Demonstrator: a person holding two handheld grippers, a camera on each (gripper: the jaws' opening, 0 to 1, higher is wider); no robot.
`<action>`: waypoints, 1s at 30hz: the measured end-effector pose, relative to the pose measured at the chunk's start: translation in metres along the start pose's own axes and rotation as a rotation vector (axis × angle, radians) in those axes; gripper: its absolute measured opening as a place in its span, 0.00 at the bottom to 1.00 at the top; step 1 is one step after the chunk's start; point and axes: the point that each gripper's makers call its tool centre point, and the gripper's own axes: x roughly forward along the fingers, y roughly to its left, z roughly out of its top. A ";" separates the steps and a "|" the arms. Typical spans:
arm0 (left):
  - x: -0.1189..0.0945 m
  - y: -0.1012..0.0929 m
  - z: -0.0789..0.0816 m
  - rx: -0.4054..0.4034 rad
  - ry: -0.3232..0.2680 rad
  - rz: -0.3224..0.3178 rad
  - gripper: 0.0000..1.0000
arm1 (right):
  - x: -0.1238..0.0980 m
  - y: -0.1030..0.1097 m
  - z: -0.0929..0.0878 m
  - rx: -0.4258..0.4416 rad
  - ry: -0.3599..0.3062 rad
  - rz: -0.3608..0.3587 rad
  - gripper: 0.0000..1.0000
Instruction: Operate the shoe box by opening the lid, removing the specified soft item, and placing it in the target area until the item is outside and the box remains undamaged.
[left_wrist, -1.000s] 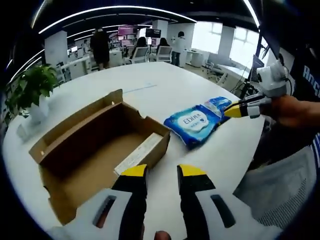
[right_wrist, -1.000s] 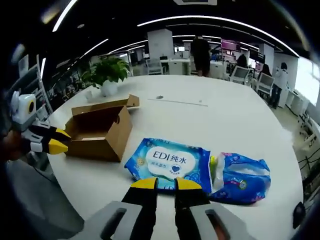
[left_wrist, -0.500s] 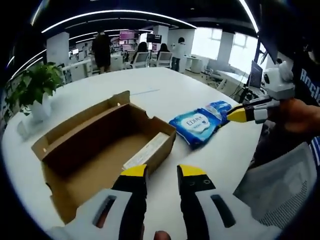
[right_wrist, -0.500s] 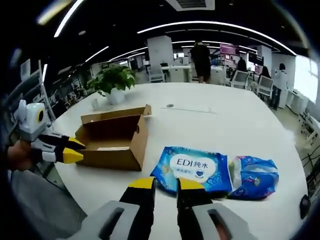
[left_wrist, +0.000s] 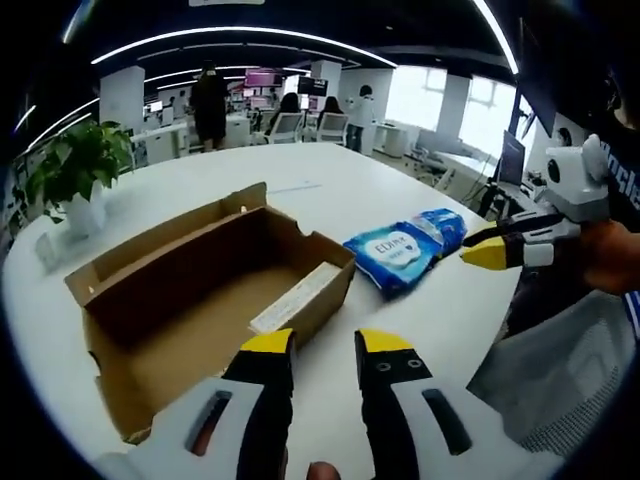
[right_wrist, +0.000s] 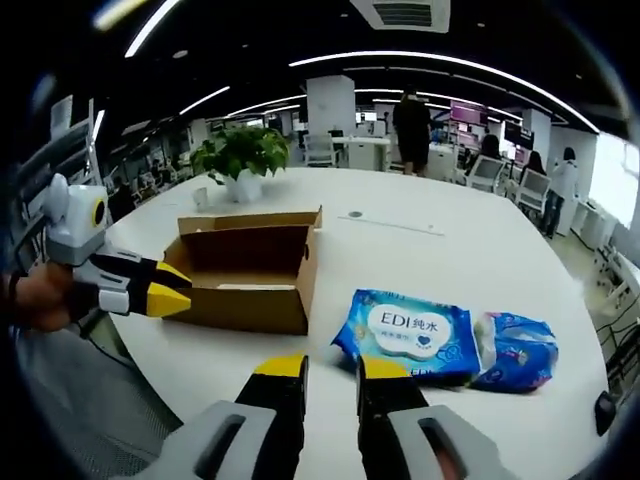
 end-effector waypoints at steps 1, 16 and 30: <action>0.000 -0.001 0.000 0.002 0.000 -0.004 0.24 | -0.001 0.001 -0.001 0.003 -0.002 -0.004 0.16; -0.002 0.001 -0.001 0.012 -0.027 0.052 0.25 | -0.002 0.006 -0.012 -0.013 0.018 -0.006 0.16; -0.005 0.008 0.000 0.061 -0.058 0.084 0.26 | -0.004 0.017 -0.018 -0.017 0.006 0.041 0.16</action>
